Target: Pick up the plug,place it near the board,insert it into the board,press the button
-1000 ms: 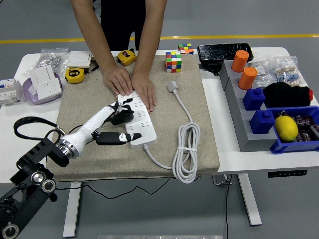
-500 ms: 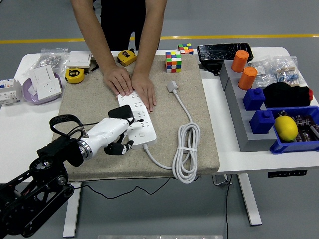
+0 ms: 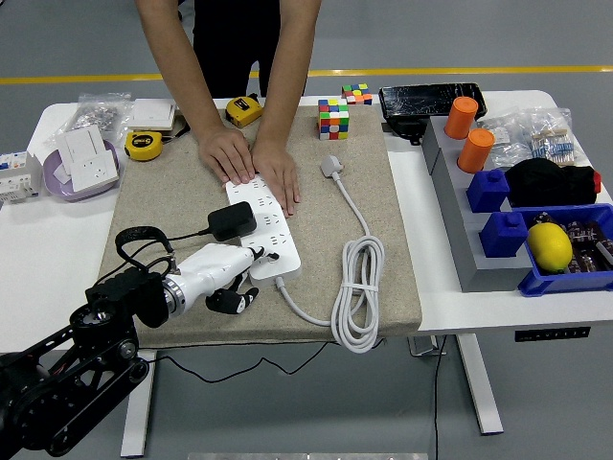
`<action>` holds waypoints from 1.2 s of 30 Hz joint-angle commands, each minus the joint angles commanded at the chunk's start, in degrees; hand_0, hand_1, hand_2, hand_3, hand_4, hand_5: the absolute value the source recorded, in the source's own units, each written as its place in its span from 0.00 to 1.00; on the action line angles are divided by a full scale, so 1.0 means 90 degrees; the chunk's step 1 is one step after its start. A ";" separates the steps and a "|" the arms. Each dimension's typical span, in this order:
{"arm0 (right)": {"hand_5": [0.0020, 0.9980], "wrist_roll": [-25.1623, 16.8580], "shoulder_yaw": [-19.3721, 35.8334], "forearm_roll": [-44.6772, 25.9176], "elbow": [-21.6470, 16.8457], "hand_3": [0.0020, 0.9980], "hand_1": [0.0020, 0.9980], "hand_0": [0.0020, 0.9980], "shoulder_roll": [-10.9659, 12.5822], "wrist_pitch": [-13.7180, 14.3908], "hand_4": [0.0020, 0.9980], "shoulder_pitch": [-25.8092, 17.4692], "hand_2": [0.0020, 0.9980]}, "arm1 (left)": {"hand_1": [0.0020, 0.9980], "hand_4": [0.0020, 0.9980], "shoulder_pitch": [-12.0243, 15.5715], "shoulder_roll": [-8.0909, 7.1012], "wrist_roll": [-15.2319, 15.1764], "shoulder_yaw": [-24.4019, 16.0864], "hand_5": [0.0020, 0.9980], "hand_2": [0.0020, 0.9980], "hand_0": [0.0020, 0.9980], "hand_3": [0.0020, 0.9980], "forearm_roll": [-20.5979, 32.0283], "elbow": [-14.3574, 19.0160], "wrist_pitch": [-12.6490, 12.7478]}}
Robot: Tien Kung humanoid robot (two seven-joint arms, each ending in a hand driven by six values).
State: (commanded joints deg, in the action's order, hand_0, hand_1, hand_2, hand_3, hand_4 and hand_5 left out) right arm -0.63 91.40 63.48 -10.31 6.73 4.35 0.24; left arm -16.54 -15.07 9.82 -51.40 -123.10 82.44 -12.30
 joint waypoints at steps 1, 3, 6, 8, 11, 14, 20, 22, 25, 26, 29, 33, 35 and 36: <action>1.00 0.0000 -0.0002 0.0001 0.0000 0.79 0.84 0.91 0.0003 0.0000 1.00 -0.0002 0.79 | 0.04 0.55 -0.0004 -0.0001 0.0004 -0.0001 0.00 0.15 0.16 0.88 0.0002 -0.0006 0.0001; 1.00 0.0000 0.0001 0.0004 0.0000 0.79 0.84 0.91 0.0007 0.0000 1.00 -0.0004 0.79 | 0.04 0.55 -0.0003 -0.0005 0.0029 0.0003 0.00 0.15 0.16 0.88 -0.0012 -0.0030 -0.0052; 1.00 -0.0003 -0.0003 0.0000 0.0000 0.79 0.84 0.91 0.0013 0.0002 1.00 -0.0005 0.79 | 0.04 0.55 0.0002 -0.0016 0.0046 0.0027 0.00 0.15 0.16 0.88 -0.0015 -0.0032 -0.0102; 1.00 -0.0001 -0.0001 0.0003 0.0000 0.79 0.84 0.91 0.0014 0.0003 1.00 -0.0009 0.79 | 0.04 0.55 -0.0004 -0.0023 0.0072 0.0047 0.00 0.15 0.16 0.87 -0.0017 -0.0036 -0.0171; 1.00 -0.0004 -0.0008 -0.0001 0.0000 0.79 0.84 0.91 0.0011 0.0002 1.00 -0.0014 0.79 | 0.04 0.55 -0.0013 -0.0023 0.0169 0.0048 0.00 0.15 0.16 0.87 -0.0055 -0.0038 -0.0342; 1.00 -0.0004 -0.0009 0.0002 0.0000 0.79 0.84 0.91 0.0013 0.0003 1.00 -0.0018 0.79 | 0.04 0.53 -0.0019 -0.0029 0.0227 0.0056 0.00 0.15 0.16 0.84 -0.0087 -0.0042 -0.0438; 1.00 0.0002 -0.0017 -0.0001 0.0000 0.79 0.84 0.91 0.0015 0.0004 1.00 -0.0028 0.79 | 0.04 0.53 -0.0011 -0.0039 0.0215 0.0035 0.00 0.15 0.16 0.81 -0.0121 -0.0018 -0.0423; 1.00 0.0001 -0.0018 -0.0005 0.0000 0.79 0.84 0.91 0.0013 0.0004 1.00 -0.0024 0.79 | 0.04 0.53 0.0008 -0.0030 0.0187 -0.0056 0.00 0.15 0.16 0.81 -0.0176 0.0065 -0.0373; 1.00 0.0000 -0.0019 -0.0013 0.0000 0.79 0.84 0.91 0.0010 0.0003 1.00 -0.0016 0.79 | 0.04 0.51 0.0019 -0.0026 0.0182 -0.0240 0.00 0.15 0.16 0.76 -0.0235 0.0268 -0.0384; 1.00 0.0001 -0.0016 -0.0012 0.0000 0.79 0.84 0.91 0.0009 0.0004 1.00 -0.0014 0.79 | 0.04 0.51 0.0019 -0.0027 0.0188 -0.0300 0.00 0.15 0.16 0.76 -0.0253 0.0331 -0.0400; 1.00 0.0002 -0.0012 -0.0008 0.0000 0.79 0.84 0.91 0.0008 0.0004 1.00 -0.0011 0.79 | 0.04 0.51 0.0012 -0.0023 0.0205 -0.0543 0.00 0.15 0.16 0.76 -0.0304 0.0533 -0.0461; 1.00 0.0005 -0.0005 -0.0005 0.0000 0.79 0.84 0.91 0.0001 0.0003 1.00 -0.0006 0.79 | 0.05 0.51 -0.0087 0.0049 0.0033 -0.1024 0.00 0.15 0.18 0.71 -0.0139 0.0618 -0.0294; 1.00 0.0004 -0.0008 -0.0008 0.0000 0.79 0.84 0.91 -0.0002 0.0002 1.00 -0.0002 0.79 | 0.05 0.51 -0.0165 0.0102 -0.0110 -0.1181 0.00 0.15 0.18 0.71 -0.0049 0.0542 -0.0096; 1.00 0.0006 -0.0007 -0.0005 0.0000 0.79 0.84 0.91 -0.0003 0.0002 1.00 0.0000 0.79 | 0.05 0.51 -0.0219 0.0141 -0.0182 -0.1244 0.00 0.15 0.18 0.71 0.0016 0.0482 -0.0004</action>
State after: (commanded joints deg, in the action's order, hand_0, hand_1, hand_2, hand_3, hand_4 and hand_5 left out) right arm -0.58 91.33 63.43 -10.31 6.69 4.36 0.24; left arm -18.51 -13.79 8.19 -62.60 -122.96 86.78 -12.34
